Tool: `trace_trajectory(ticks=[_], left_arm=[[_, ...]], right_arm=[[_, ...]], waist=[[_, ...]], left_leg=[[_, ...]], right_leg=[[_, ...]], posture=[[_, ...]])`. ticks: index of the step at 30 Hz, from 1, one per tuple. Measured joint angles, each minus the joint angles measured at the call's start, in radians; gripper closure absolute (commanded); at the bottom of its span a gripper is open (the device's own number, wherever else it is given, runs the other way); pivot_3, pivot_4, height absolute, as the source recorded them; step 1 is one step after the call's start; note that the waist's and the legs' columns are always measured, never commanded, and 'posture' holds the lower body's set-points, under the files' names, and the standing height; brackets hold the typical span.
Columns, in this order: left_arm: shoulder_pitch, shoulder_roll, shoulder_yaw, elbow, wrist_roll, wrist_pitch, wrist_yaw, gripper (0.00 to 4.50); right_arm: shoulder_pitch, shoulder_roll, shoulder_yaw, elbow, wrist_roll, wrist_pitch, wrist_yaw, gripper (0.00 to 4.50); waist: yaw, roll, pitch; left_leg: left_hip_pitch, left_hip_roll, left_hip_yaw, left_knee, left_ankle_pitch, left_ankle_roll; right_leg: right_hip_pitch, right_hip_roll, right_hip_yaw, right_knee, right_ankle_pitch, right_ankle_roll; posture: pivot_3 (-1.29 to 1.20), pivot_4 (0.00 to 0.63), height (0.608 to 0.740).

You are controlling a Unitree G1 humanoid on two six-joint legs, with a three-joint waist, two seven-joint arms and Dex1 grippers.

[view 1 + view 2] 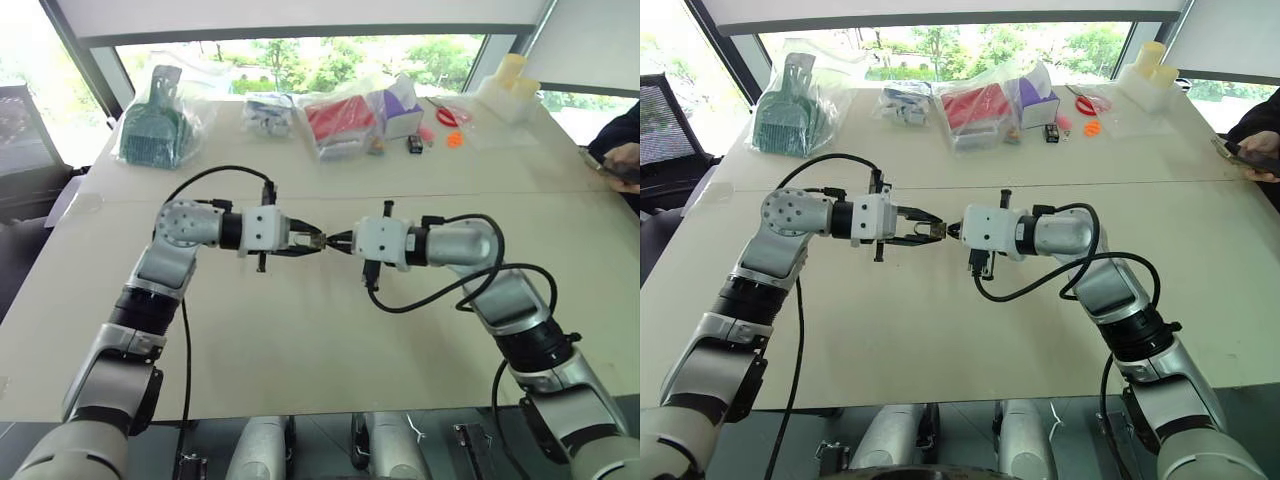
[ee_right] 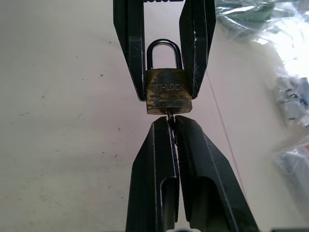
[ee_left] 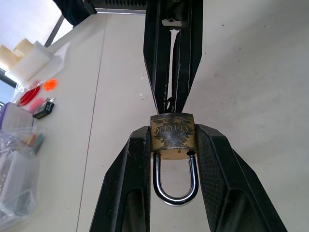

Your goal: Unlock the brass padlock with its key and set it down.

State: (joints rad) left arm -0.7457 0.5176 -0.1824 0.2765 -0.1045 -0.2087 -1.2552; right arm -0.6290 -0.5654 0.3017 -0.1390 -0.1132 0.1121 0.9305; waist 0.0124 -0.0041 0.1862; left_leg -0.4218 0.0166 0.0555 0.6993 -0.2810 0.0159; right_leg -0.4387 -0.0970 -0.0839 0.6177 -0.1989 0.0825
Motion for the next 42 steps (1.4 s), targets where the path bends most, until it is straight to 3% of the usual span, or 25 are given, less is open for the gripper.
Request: trace_trajectory(ticks=[2, 5, 10, 23, 26, 31, 41, 42], left_arm=[[-0.005, -0.005, 0.014, -0.008, -0.048, 0.086, -0.004, 3.76], [-0.005, 0.004, 0.019, -0.029, -0.111, 0.213, -0.037, 3.76], [-0.017, 0.045, 0.017, -0.093, -0.193, 0.397, -0.111, 3.76], [-0.074, 0.049, 0.021, -0.09, -0.258, 0.528, -0.144, 3.76], [-0.079, 0.05, 0.025, -0.092, -0.27, 0.542, -0.148, 3.76], [-0.078, 0.052, 0.035, -0.098, -0.28, 0.555, -0.149, 3.76], [-0.075, 0.052, 0.036, -0.097, -0.281, 0.57, -0.151, 3.76], [-0.075, 0.052, 0.036, -0.096, -0.28, 0.573, -0.15, 2.69]], right_arm=[[-0.007, -0.014, 0.005, 0.025, -0.056, -0.128, -0.042, 4.44], [-0.003, -0.038, 0.015, 0.068, -0.124, -0.32, -0.097, 3.58], [0.008, -0.06, 0.013, 0.098, -0.179, -0.585, -0.185, 1.09], [-0.024, -0.048, 0.006, 0.206, -0.242, -0.789, -0.298, 1.09], [-0.034, -0.042, 0.006, 0.216, -0.257, -0.804, -0.31, 2.0], [-0.039, -0.039, 0.009, 0.226, -0.274, -0.819, -0.32, 4.47], [-0.044, -0.038, 0.009, 0.227, -0.301, -0.836, -0.325, 4.47], [-0.044, -0.037, 0.009, 0.228, -0.303, -0.836, -0.327, 4.5]], waist=[[-0.001, 0.0, 0.0], [-0.002, 0.0, 0.0], [-0.001, 0.0, 0.0], [-0.002, 0.0, 0.0], [-0.002, 0.0, 0.0], [-0.003, 0.0, 0.0], [-0.002, 0.0, 0.0], [-0.002, 0.0, 0.0]], left_leg=[[0.0, 0.0, 0.0, 0.0, 0.0, 0.0], [0.0, 0.0, 0.001, 0.0, 0.0, 0.0], [0.0, 0.0, 0.001, 0.0, 0.0, -0.001], [0.0, 0.0, 0.0, 0.0, 0.001, -0.001], [0.0, 0.0, 0.0, 0.0, 0.001, -0.001], [0.0, 0.0, 0.0, 0.0, 0.001, -0.001], [0.0, 0.0, 0.0, 0.0, 0.001, -0.001], [0.0, 0.0, 0.0, 0.0, 0.001, -0.001]], right_leg=[[0.0, 0.0, 0.0, 0.0, 0.0, 0.0], [0.0, 0.0, 0.0, 0.0, 0.0, 0.001], [0.0, 0.0, 0.0, 0.0, 0.0, 0.001], [0.0, 0.0, 0.0, 0.0, 0.0, 0.0], [0.0, 0.0, 0.0, 0.0, 0.0, 0.0], [0.0, 0.0, 0.001, 0.0, 0.0, 0.0], [0.0, 0.0, 0.001, 0.0, 0.0, 0.0], [0.0, 0.0, 0.001, 0.0, 0.0, 0.0]], posture=[[0.0, 0.15, 0.74], [0.0, 0.15, 0.74], [0.0, 0.15, 0.74], [0.0, 0.15, 0.74], [0.0, 0.15, 0.74], [0.0, 0.15, 0.74], [0.0, 0.15, 0.74], [0.0, 0.15, 0.74]])
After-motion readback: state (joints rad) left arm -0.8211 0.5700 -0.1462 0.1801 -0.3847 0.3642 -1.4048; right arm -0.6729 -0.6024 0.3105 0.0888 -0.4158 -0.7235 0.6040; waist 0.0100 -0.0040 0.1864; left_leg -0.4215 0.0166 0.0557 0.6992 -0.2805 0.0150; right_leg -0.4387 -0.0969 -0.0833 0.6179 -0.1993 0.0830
